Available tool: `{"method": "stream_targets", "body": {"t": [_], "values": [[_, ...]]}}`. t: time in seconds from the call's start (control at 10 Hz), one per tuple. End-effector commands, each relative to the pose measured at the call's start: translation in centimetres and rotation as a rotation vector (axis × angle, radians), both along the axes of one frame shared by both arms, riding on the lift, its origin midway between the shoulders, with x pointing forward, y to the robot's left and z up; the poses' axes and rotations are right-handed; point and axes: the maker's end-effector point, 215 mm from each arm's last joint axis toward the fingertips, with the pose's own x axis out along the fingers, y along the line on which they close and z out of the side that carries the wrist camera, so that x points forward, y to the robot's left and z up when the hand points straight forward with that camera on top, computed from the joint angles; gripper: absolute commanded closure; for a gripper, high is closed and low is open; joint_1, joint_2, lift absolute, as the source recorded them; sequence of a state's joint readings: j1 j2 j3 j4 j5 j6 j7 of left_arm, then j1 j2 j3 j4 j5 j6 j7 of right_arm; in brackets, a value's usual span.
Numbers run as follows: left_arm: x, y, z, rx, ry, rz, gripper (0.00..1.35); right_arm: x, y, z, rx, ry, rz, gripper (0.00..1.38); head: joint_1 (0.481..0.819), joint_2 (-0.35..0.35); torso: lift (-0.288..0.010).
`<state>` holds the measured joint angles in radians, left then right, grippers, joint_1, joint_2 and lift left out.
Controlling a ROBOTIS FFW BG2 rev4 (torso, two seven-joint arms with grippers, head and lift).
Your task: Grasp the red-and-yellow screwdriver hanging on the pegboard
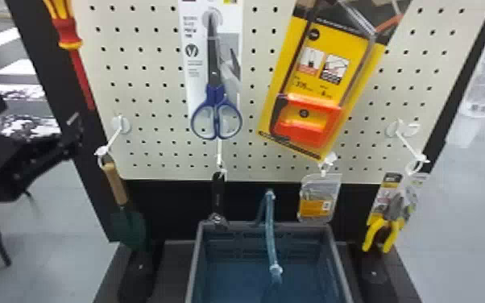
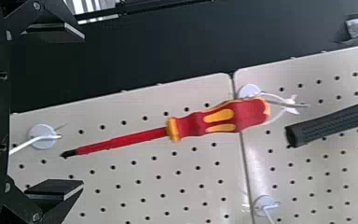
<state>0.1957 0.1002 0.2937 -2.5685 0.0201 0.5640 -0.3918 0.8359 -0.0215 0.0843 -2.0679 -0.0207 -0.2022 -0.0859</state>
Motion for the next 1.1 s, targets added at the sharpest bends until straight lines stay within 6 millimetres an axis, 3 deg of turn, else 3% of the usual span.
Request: {"method": "stream_targets", "body": {"t": [0.0,0.5,1.0], "values": [[0.0,-0.3,2.1,-0.010,-0.010,-0.026,0.19,0.2,0.0,0.1,-0.004,-0.002,0.001,0.37,0.549,0.000,-0.100],[0.9,-3.4,7.1,0.022,-0.035,-0.160,0.19,1.0,0.3,0.6,-0.011,-0.017,0.017,0.37,0.549,0.000,-0.100],[1.7,-6.0,9.5,0.014,0.001,-0.275,0.19,1.5,0.7,0.9,-0.012,-0.024,0.028,0.37,0.549,0.000,-0.100]]}}
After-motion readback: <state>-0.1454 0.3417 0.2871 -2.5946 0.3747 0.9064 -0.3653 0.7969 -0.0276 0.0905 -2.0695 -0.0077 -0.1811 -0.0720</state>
